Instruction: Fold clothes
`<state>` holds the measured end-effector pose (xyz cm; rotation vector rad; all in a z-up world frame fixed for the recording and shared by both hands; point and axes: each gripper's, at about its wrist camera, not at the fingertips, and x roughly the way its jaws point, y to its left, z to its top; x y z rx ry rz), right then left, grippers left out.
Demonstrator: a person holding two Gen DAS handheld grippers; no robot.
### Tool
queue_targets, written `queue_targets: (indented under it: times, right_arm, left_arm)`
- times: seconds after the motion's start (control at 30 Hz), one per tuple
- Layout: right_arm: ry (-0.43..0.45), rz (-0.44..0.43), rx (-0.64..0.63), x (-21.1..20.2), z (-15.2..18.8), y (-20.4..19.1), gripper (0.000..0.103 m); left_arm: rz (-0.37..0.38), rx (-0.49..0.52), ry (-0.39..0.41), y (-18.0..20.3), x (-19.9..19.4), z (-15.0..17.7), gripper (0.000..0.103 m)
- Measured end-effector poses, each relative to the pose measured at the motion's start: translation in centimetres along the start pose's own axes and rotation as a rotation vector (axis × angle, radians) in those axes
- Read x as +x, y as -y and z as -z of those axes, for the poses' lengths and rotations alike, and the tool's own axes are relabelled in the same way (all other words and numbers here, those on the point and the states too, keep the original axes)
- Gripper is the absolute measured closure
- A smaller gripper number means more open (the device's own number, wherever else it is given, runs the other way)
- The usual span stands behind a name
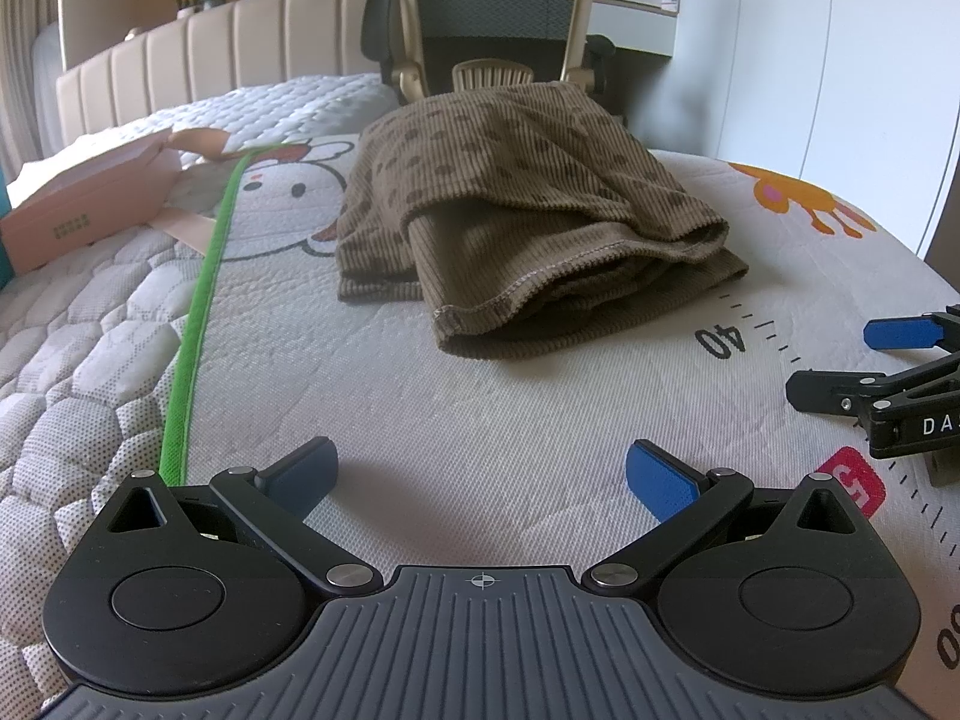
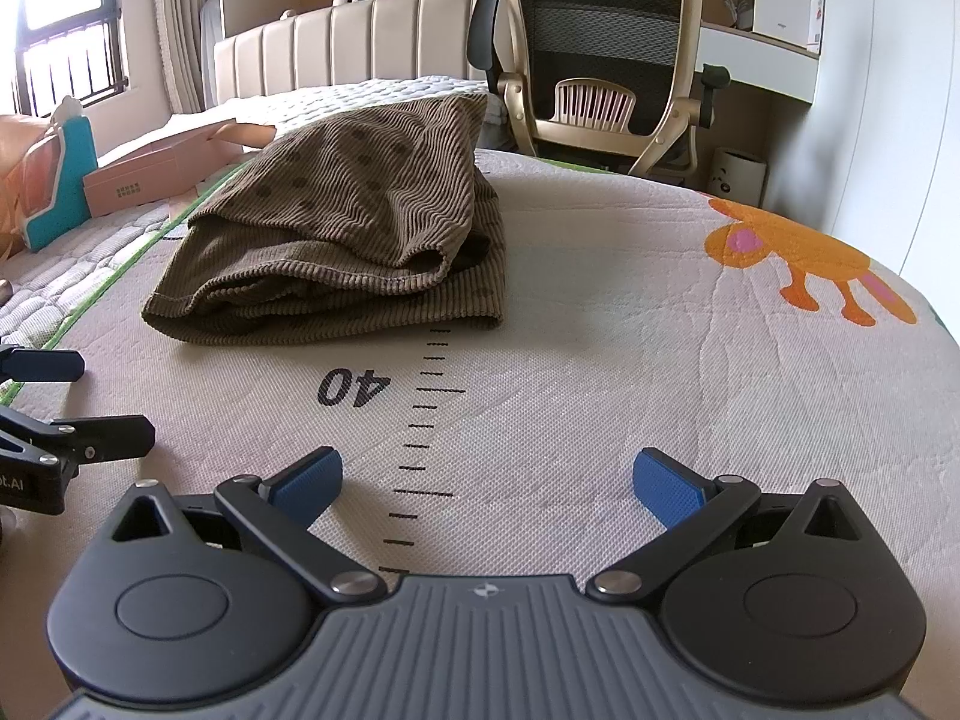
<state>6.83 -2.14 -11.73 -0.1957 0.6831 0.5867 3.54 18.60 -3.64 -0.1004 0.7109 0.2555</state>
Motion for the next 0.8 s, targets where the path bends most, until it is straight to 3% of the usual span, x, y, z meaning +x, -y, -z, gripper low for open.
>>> queue_targets:
  times: [0.8]
  right_arm:
    - [-0.001,0.002,-0.003,0.01,0.04,0.10,0.000]
  left_arm:
    - [0.001,0.006,-0.001,-0.08,0.03,0.00,0.000]
